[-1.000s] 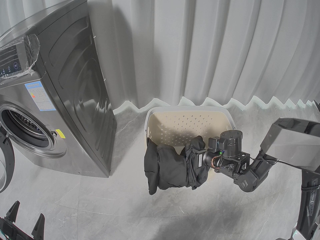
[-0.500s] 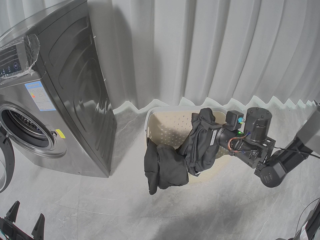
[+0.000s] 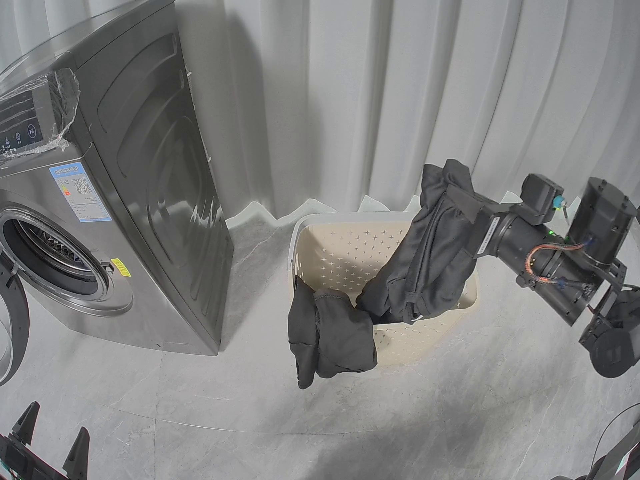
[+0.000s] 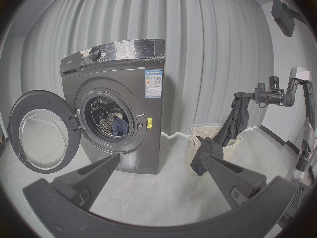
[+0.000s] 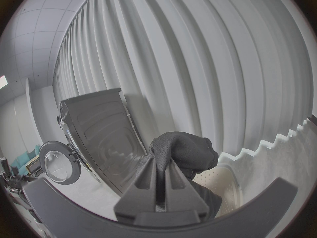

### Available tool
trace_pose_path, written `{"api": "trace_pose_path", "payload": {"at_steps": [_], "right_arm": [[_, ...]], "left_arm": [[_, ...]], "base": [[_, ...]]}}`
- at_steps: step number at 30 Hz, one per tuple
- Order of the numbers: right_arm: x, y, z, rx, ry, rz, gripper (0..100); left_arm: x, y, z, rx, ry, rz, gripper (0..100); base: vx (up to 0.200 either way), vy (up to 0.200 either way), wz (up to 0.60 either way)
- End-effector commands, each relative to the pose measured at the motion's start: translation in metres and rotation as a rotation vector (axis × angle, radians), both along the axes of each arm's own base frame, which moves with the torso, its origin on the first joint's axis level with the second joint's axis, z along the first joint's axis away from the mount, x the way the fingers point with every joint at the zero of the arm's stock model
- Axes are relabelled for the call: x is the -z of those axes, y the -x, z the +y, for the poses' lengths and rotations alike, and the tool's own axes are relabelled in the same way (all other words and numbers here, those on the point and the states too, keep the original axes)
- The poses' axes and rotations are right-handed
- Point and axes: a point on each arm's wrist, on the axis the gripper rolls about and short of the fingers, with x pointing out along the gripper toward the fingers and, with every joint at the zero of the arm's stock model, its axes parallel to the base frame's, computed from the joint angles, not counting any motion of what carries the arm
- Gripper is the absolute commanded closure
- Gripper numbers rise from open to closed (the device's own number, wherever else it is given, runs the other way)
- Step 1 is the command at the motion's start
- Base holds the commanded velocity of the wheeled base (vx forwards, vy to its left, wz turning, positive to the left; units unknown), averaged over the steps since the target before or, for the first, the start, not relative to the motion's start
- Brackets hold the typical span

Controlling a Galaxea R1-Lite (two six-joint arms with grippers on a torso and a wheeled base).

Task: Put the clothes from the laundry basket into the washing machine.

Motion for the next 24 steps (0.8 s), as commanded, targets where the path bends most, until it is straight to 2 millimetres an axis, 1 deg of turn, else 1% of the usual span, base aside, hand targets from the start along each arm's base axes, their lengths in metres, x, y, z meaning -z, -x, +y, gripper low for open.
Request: {"api": "trace_pose_path", "payload": {"at_steps": [1, 3, 5, 7, 13, 22, 24], "right_arm": [[-0.030, 0.024, -0.014, 0.001, -0.039, -0.082, 100], [-0.033, 0.031, -0.018, -0.004, -0.037, -0.081, 100], [-0.031, 0.036, -0.018, -0.005, -0.025, -0.060, 100], [-0.026, 0.038, -0.019, 0.004, -0.014, -0.042, 100], [-0.024, 0.038, -0.018, 0.002, -0.013, -0.040, 100], [-0.027, 0.040, -0.014, -0.019, -0.023, -0.053, 100], [-0.027, 0.040, -0.013, -0.026, -0.023, -0.053, 100]], "left_arm": [[0.003, 0.000, 0.000, 0.001, -0.003, -0.006, 0], [0.003, 0.000, 0.000, 0.003, -0.004, -0.006, 0], [0.003, 0.000, 0.000, 0.003, -0.003, -0.006, 0], [0.003, 0.000, 0.000, 0.001, -0.001, -0.006, 0], [0.003, 0.000, 0.000, 0.001, 0.000, -0.006, 0], [0.003, 0.000, 0.000, 0.000, 0.002, -0.006, 0], [0.003, 0.000, 0.000, 0.000, 0.002, -0.006, 0]], "base": [[0.000, 0.000, 0.00], [-0.200, 0.000, 0.00], [-0.200, 0.000, 0.00], [-0.200, 0.000, 0.00], [-0.200, 0.000, 0.00], [0.000, 0.000, 0.00], [0.000, 0.200, 0.00]]}}
